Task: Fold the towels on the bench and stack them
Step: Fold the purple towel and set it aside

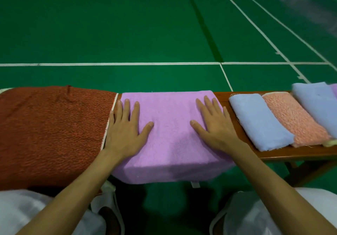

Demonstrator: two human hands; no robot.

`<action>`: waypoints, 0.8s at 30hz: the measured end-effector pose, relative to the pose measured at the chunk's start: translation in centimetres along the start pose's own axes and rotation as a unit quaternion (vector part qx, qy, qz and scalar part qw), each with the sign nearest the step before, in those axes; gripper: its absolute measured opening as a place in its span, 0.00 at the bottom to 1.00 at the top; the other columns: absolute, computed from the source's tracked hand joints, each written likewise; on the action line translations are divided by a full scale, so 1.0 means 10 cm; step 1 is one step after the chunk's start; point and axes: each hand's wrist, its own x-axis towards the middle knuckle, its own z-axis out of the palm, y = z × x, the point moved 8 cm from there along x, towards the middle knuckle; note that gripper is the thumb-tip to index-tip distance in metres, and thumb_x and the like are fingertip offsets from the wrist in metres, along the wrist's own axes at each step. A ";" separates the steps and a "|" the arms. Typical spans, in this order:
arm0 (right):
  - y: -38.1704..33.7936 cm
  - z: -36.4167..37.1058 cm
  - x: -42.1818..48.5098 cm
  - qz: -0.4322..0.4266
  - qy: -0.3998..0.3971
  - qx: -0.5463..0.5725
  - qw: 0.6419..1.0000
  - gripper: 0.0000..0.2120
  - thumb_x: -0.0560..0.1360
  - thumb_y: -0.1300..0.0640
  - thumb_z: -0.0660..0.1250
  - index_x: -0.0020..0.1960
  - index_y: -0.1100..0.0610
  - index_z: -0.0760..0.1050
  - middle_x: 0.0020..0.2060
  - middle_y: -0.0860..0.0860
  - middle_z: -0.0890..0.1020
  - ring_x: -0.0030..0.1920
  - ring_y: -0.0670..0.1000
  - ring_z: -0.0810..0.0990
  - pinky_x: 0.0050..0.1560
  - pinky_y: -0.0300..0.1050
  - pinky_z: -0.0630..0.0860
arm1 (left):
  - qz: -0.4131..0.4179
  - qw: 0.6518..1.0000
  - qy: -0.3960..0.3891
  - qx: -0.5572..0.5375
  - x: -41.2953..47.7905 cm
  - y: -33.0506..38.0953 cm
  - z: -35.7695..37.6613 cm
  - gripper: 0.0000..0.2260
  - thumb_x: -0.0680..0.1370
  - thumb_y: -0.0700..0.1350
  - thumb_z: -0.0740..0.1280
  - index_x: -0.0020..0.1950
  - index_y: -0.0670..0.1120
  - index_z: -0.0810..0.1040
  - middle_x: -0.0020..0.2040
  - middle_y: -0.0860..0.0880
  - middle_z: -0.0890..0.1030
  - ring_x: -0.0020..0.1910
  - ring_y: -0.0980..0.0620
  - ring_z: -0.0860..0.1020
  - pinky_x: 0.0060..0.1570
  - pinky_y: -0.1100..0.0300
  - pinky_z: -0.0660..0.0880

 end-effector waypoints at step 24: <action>0.45 -0.45 -0.30 0.244 0.056 0.012 0.968 0.20 0.79 0.45 0.68 0.61 0.59 0.72 0.57 0.58 0.78 0.54 0.59 0.78 0.52 0.55 0.77 | -0.157 0.983 0.048 -0.076 -0.26 -0.39 -0.45 0.24 0.77 0.59 0.72 0.65 0.45 0.74 0.60 0.43 0.72 0.56 0.41 0.76 0.52 0.44 0.78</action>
